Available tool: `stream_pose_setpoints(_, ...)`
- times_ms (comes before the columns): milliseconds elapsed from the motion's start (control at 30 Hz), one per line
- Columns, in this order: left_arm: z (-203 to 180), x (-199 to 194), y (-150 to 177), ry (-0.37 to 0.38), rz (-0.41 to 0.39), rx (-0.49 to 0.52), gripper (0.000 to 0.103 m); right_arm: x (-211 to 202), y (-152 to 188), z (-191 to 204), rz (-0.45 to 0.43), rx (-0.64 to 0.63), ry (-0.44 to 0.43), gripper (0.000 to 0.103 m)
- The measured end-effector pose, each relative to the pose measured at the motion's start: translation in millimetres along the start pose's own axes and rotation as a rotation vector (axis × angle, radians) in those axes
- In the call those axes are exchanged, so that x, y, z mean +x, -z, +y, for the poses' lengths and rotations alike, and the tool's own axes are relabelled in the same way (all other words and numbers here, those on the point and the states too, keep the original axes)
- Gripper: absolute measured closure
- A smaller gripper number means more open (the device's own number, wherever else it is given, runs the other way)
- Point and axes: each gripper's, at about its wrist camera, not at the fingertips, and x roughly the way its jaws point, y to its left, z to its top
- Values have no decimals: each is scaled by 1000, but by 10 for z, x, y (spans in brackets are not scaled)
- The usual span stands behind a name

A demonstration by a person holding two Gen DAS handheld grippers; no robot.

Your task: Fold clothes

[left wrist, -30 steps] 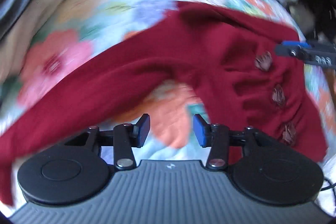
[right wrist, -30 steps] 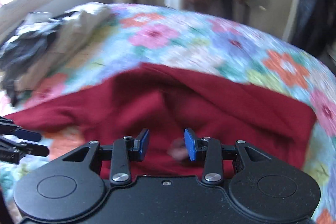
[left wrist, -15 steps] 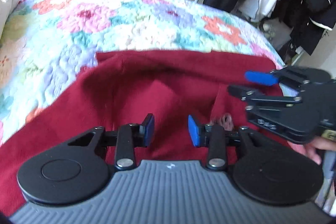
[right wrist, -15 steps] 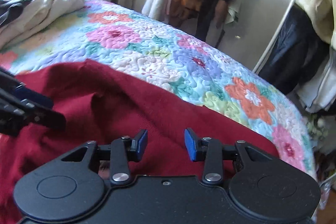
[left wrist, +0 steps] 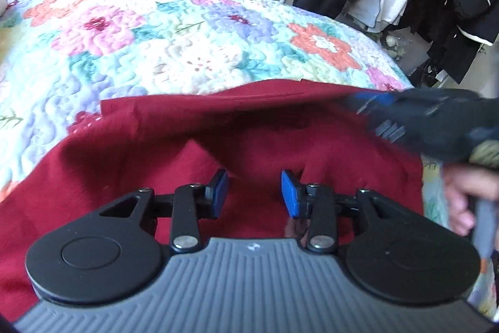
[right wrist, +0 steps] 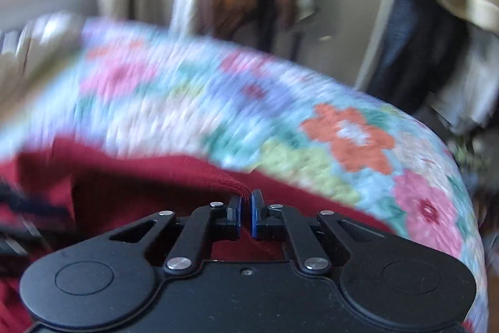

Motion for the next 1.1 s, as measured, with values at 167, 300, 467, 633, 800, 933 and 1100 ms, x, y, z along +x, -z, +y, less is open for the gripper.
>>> stream_pose_setpoints(167, -82, 37, -29, 9, -28, -38, 65, -371, 150, -574, -73, 166, 172, 98)
stream_pose_setpoints(300, -159, 57, 11, 15, -19, -55, 65, -468, 336, -1175, -16, 344, 296, 98)
stream_pose_setpoints(467, -233, 104, 134, 12, 12, -72, 63, -357, 630, -1578, 88, 406, 449, 98)
stream_pose_setpoints(633, -446, 247, 98, 30, 25, -70, 63, -399, 746, -1748, 153, 482, 626, 98)
stream_pose_setpoints(800, -921, 396, -31, 127, 60, 0, 62, -512, 779, -1892, 132, 579, 619, 98)
stream_pose_setpoints(933, -1282, 646, -133, 146, 111, 59, 62, -556, 976, -2105, 149, 724, 576, 96)
stream_pose_setpoints(1100, -1523, 1018, -177, 214, 183, -4, 59, -674, 1101, -2270, 127, 810, 580, 63)
